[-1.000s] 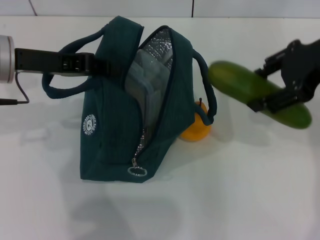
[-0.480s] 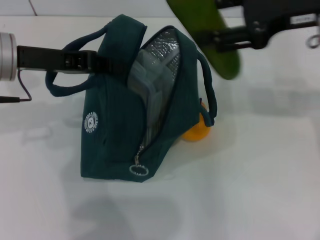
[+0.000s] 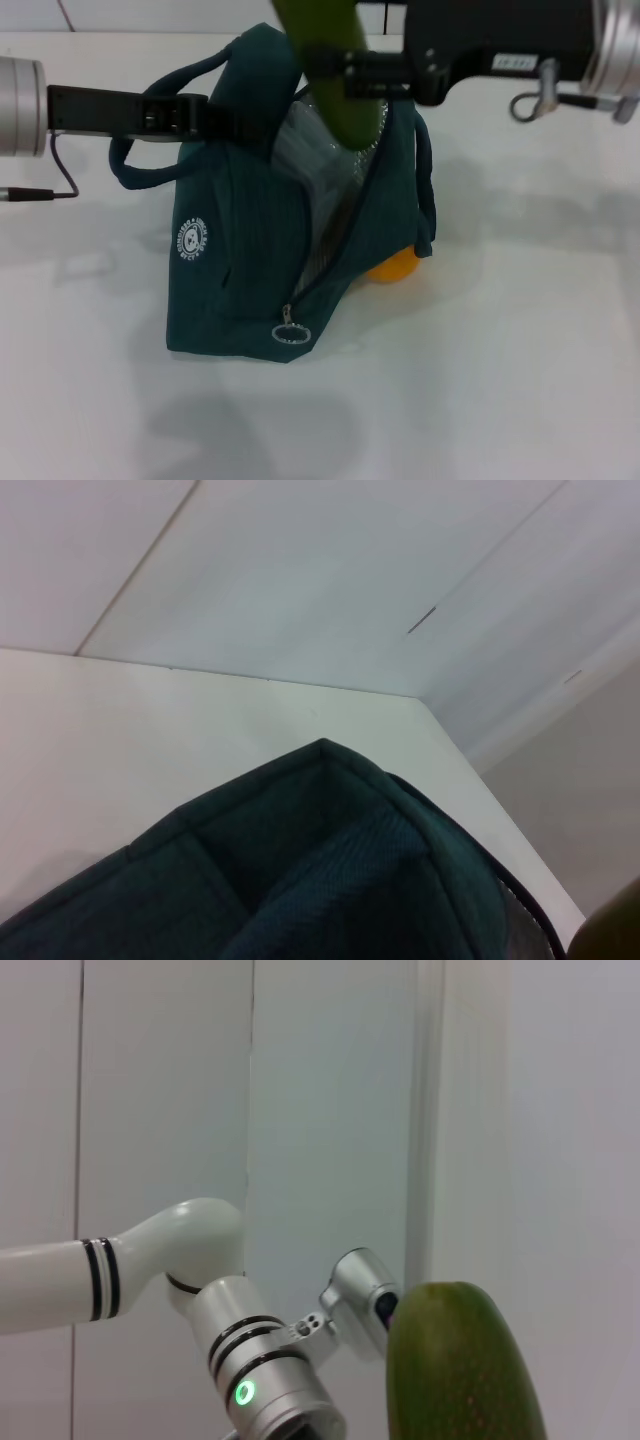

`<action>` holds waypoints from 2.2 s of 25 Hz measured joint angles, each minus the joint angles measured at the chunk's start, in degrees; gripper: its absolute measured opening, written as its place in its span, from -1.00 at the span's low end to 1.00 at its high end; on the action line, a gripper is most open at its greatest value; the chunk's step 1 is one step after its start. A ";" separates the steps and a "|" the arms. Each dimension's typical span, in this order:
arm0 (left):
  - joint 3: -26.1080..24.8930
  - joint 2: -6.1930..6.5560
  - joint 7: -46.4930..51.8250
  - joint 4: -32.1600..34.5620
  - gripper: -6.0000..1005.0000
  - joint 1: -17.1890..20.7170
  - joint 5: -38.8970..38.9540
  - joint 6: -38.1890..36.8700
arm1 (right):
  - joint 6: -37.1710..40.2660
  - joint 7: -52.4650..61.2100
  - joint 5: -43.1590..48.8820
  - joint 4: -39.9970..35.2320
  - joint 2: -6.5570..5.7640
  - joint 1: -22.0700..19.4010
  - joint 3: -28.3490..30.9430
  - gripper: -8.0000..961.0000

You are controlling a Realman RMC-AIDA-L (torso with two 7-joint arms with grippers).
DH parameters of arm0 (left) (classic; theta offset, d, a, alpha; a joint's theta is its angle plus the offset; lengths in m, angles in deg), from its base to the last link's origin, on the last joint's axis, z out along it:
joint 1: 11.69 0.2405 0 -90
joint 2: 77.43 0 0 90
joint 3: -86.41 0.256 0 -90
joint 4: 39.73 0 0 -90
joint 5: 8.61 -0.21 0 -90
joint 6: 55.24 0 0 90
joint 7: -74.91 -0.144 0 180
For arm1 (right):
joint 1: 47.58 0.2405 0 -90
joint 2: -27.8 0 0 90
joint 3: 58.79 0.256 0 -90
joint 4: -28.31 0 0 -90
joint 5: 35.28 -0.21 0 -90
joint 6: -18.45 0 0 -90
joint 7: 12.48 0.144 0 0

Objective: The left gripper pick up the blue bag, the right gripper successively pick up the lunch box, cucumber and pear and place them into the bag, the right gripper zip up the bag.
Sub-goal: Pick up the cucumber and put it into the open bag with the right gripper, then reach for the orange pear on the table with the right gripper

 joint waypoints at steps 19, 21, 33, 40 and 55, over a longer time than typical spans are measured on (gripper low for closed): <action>-0.40 0.23 0.00 -0.07 -0.90 0.36 -0.18 0.38 | -1.83 -5.06 -4.99 10.17 -0.04 1.00 -7.44 0.49; -0.45 0.30 0.00 -0.06 -0.90 0.44 -0.18 0.43 | -1.85 -5.15 -4.67 10.19 -0.08 0.95 -7.58 0.50; -0.48 0.35 0.00 -0.07 -0.90 0.51 -0.18 0.59 | -2.79 -4.69 -4.36 10.27 -0.13 0.80 -7.64 0.58; -0.55 0.39 0.00 -0.07 -0.90 0.62 -0.17 0.61 | -2.73 -3.76 -4.38 9.37 -0.31 0.43 -7.36 0.63; -2.88 0.77 -2.76 -2.01 -0.90 3.54 -0.16 1.50 | -1.84 -3.34 -1.54 6.90 -2.32 -10.76 7.60 0.69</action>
